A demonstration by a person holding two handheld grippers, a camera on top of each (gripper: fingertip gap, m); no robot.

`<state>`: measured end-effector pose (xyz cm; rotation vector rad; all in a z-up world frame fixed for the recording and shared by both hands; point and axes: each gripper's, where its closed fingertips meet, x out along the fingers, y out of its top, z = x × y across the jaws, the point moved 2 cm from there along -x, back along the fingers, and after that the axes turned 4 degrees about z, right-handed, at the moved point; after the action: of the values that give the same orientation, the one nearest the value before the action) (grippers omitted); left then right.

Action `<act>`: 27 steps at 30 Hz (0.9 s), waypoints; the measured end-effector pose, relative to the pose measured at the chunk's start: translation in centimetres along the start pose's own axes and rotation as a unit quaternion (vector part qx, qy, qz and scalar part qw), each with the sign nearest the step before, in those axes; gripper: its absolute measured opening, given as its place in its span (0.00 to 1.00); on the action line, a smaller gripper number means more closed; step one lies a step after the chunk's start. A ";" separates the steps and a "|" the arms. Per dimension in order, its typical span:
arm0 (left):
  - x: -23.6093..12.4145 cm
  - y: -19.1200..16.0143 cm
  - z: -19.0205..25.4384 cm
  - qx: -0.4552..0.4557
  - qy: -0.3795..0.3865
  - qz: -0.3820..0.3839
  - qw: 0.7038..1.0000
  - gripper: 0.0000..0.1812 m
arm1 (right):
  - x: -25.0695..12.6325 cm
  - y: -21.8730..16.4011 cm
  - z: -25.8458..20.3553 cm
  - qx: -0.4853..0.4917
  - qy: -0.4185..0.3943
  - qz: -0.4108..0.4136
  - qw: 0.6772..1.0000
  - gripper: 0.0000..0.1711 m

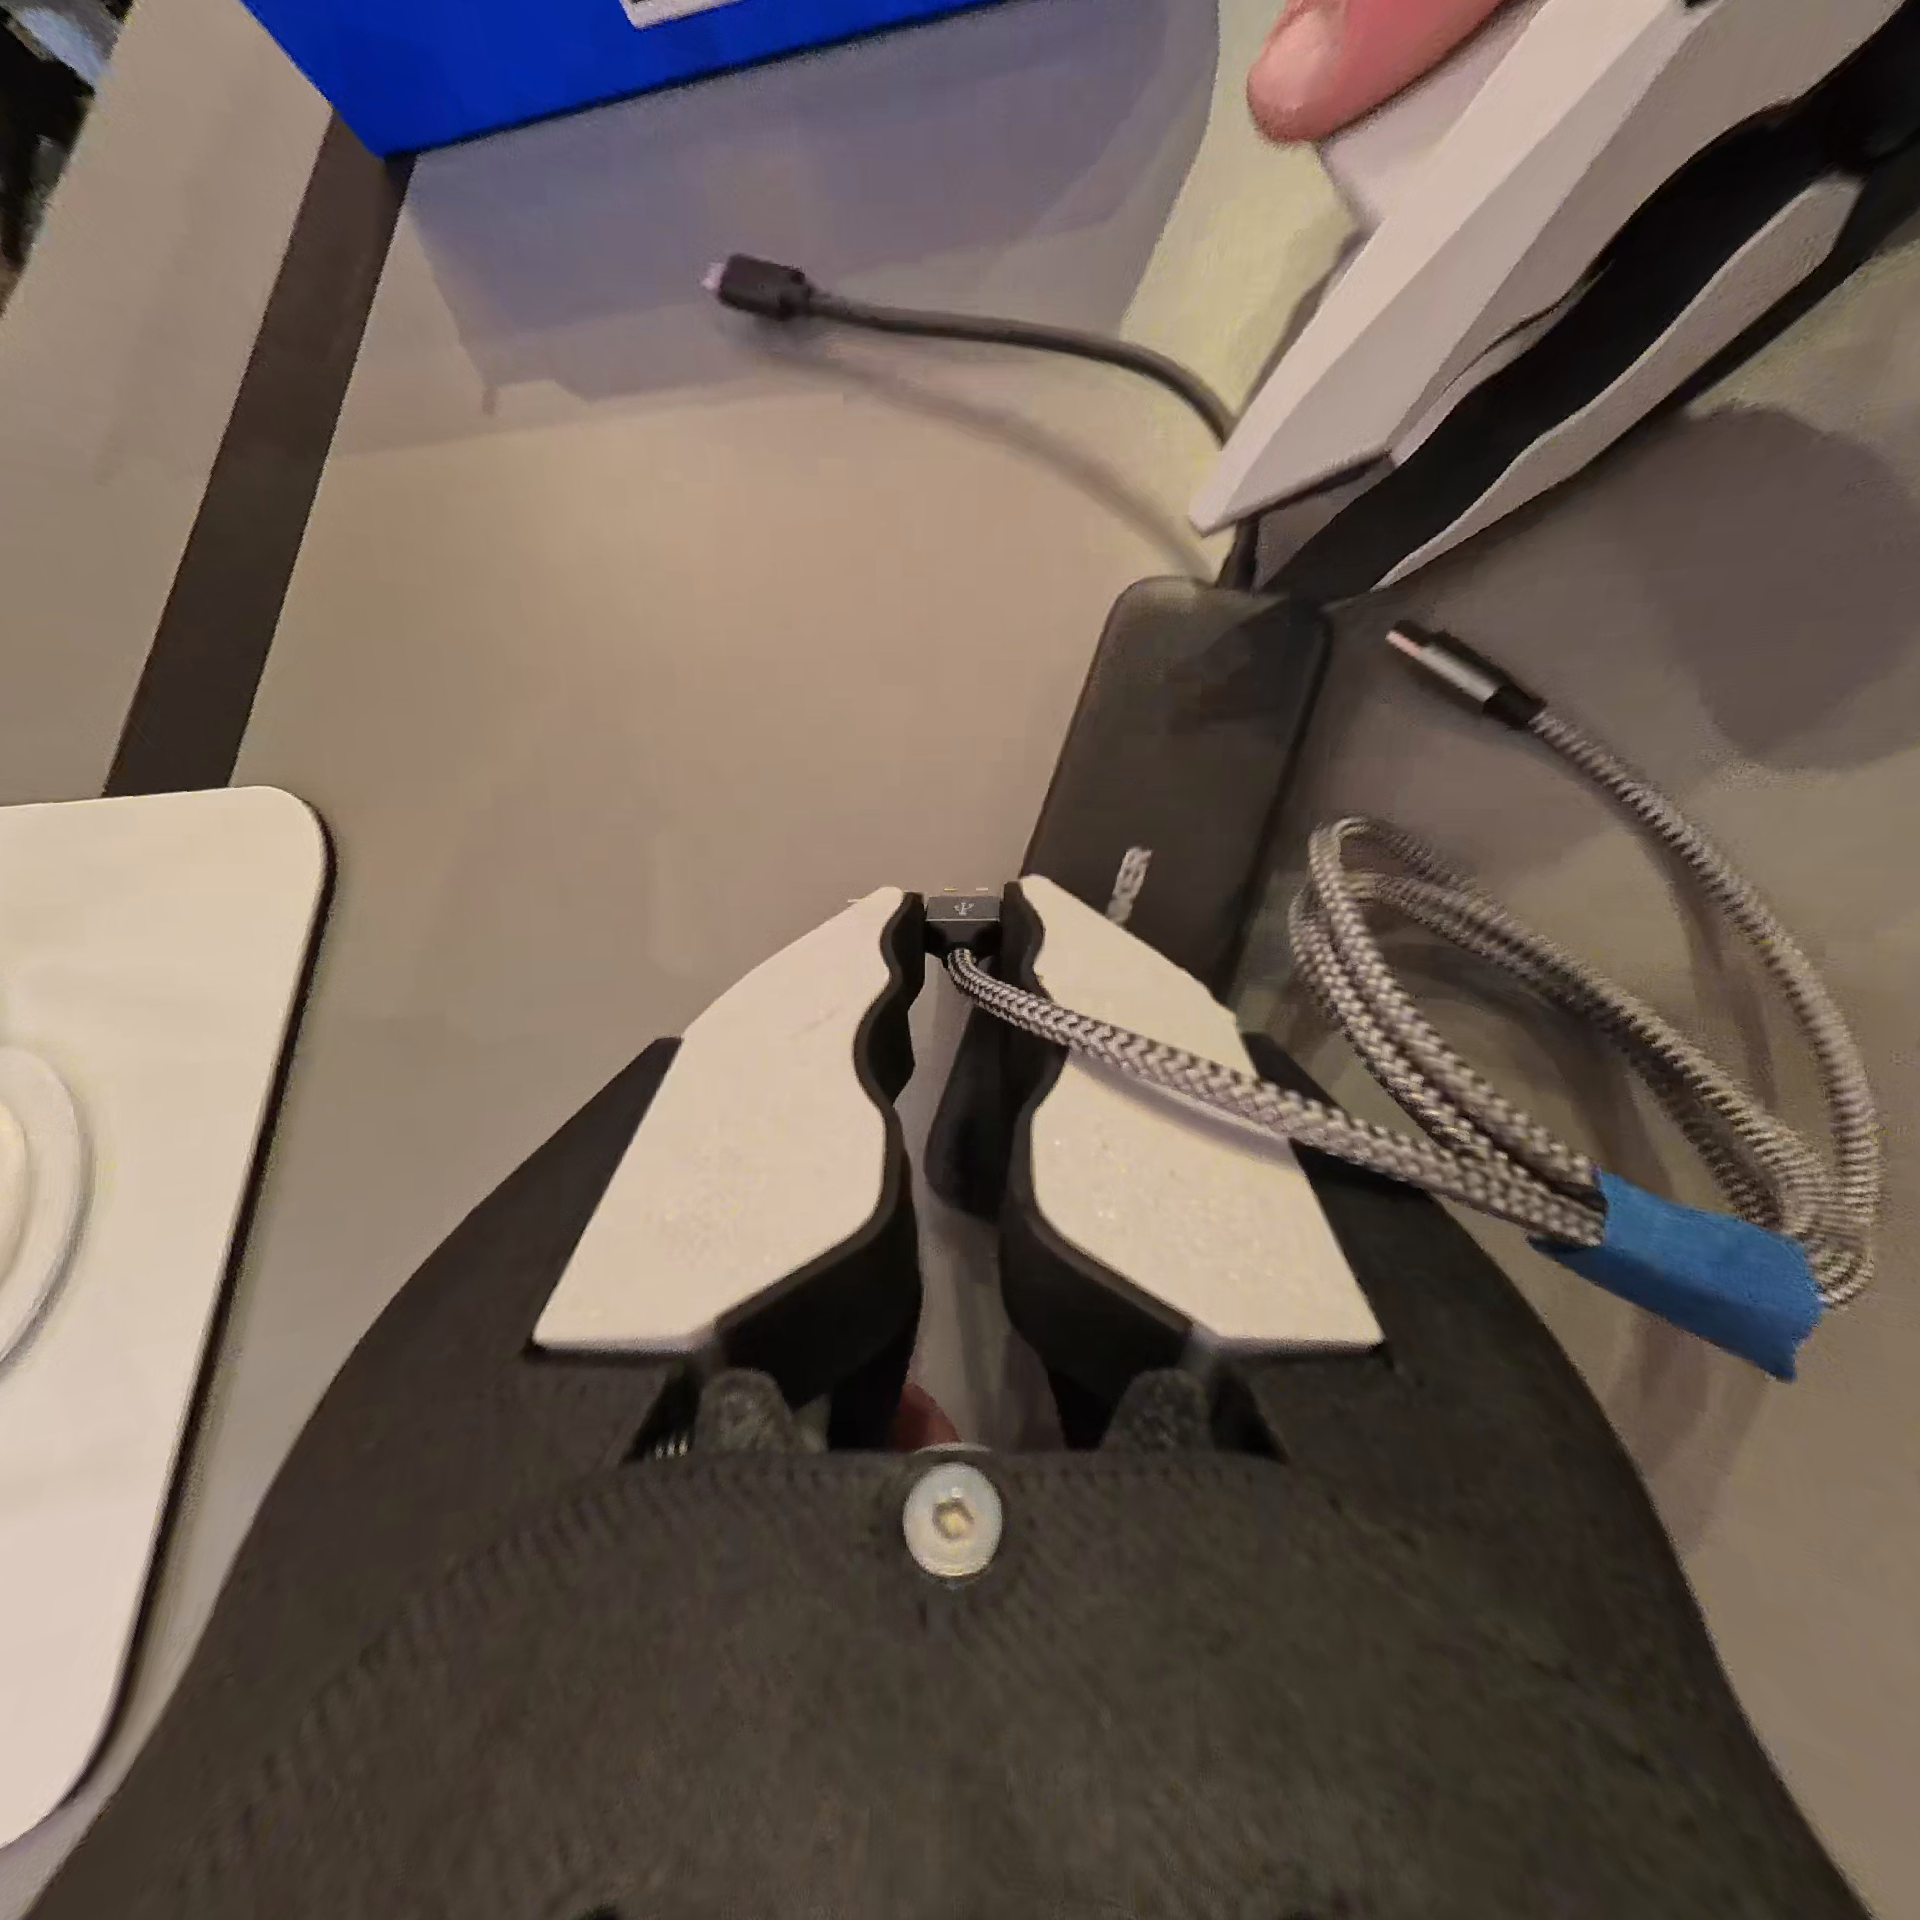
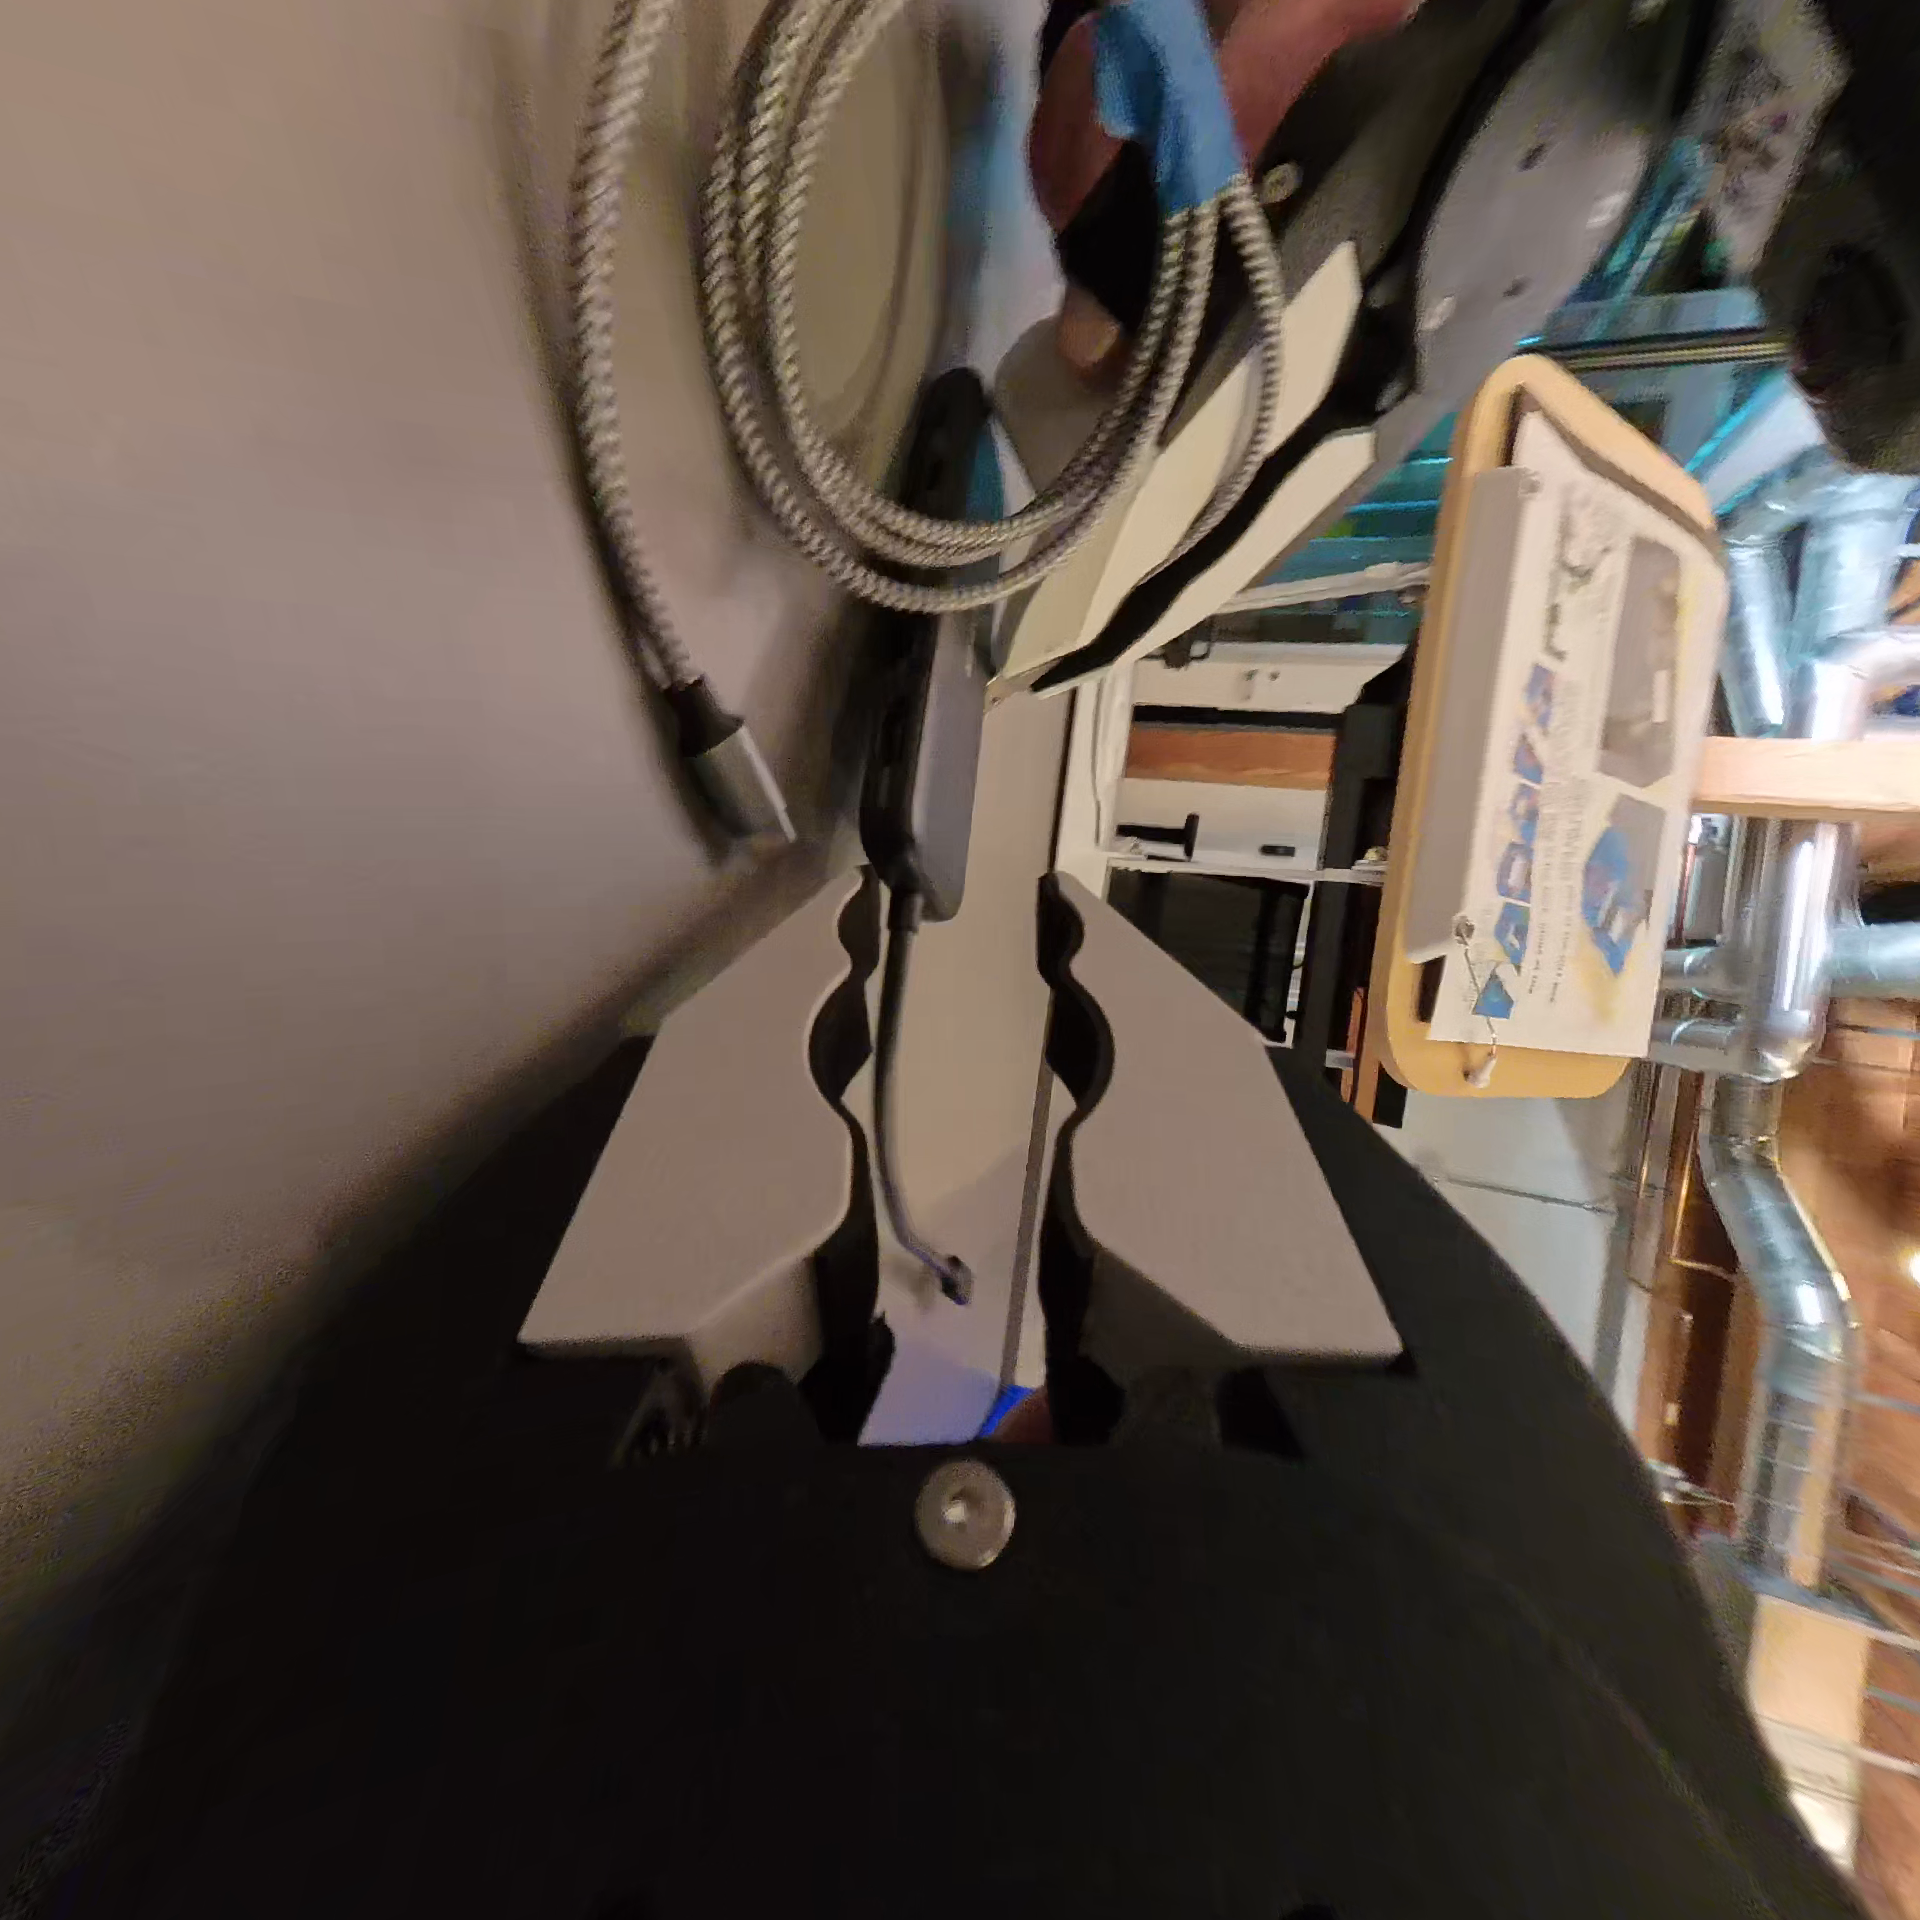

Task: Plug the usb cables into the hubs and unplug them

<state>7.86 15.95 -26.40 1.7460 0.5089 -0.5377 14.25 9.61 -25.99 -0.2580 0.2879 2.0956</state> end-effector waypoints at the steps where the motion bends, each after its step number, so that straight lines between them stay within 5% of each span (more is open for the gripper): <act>1: 0.0 0.3 0.1 -0.013 -0.009 0.011 1.000 0.08 | 0.1 0.2 0.5 0.023 -0.013 0.012 1.000 0.15; 8: -0.3 0.4 -0.6 -0.026 -0.008 0.022 0.999 0.08 | 1.4 0.7 1.3 0.048 -0.030 0.013 0.998 0.17; 17: -0.4 0.3 -0.6 -0.029 -0.012 0.021 0.999 0.08 | 2.7 0.6 0.5 0.010 0.013 -0.010 1.000 0.02; 27: -2.7 1.3 -2.2 -0.031 0.015 0.050 0.998 0.08 | 1.1 0.1 3.6 0.034 0.027 -0.033 0.999 0.02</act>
<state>6.64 17.62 -23.31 1.7136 0.4522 -0.4205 13.34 11.53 -22.87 -0.2789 0.3780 2.0123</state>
